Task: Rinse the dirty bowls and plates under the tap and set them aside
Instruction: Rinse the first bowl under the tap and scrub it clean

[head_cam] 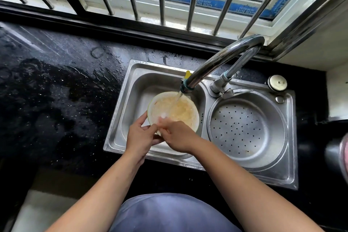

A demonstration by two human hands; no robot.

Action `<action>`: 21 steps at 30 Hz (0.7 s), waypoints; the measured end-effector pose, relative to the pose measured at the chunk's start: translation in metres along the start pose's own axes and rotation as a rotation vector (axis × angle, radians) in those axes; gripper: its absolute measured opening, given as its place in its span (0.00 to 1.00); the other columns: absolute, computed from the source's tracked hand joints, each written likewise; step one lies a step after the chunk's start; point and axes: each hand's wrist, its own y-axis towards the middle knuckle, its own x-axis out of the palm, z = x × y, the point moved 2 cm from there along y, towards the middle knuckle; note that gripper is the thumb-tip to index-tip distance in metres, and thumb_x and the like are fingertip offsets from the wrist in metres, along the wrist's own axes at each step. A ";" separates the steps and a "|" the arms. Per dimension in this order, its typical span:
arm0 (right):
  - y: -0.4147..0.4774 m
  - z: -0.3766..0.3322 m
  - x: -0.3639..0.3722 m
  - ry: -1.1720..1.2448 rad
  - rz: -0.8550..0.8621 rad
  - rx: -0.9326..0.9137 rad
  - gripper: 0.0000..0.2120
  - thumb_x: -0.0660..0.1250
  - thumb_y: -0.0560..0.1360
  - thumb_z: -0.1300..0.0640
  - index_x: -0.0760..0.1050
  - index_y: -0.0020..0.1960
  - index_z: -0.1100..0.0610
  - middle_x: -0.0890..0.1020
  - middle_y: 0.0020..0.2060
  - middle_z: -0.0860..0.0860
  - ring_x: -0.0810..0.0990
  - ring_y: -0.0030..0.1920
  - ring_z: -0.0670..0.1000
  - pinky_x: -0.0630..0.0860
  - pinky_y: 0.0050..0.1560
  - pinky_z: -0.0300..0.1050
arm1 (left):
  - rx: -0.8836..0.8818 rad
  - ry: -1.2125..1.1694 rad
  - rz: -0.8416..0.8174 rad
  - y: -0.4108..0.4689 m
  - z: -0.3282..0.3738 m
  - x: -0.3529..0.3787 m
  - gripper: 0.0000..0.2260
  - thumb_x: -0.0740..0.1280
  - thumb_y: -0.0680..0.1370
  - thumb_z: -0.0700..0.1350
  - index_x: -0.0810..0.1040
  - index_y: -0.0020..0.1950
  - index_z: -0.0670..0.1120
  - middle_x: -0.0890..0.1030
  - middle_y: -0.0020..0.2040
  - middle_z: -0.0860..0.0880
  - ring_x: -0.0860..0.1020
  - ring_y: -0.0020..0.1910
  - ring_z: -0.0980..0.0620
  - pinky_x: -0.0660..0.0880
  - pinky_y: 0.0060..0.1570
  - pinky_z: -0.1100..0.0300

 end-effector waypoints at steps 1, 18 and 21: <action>-0.004 0.006 0.002 0.002 -0.008 0.032 0.19 0.53 0.82 0.49 0.78 0.65 0.55 0.76 0.70 0.56 0.71 0.71 0.60 0.70 0.68 0.54 | -0.010 -0.006 0.008 0.001 0.000 -0.002 0.30 0.68 0.76 0.31 0.74 0.76 0.51 0.89 0.42 0.39 0.89 0.39 0.41 0.86 0.41 0.50; 0.006 0.009 -0.004 -0.255 0.072 0.204 0.20 0.54 0.81 0.51 0.72 0.68 0.60 0.74 0.68 0.61 0.75 0.62 0.63 0.73 0.57 0.52 | -0.033 0.010 0.028 -0.001 0.001 -0.006 0.32 0.67 0.76 0.31 0.71 0.79 0.50 0.89 0.48 0.38 0.88 0.45 0.34 0.86 0.41 0.50; 0.009 -0.011 0.001 -0.125 0.018 -0.023 0.19 0.52 0.84 0.54 0.70 0.70 0.59 0.67 0.75 0.59 0.72 0.68 0.65 0.71 0.64 0.58 | -0.025 0.023 0.011 -0.001 0.003 -0.005 0.29 0.68 0.76 0.32 0.75 0.76 0.49 0.89 0.44 0.40 0.87 0.37 0.42 0.86 0.41 0.51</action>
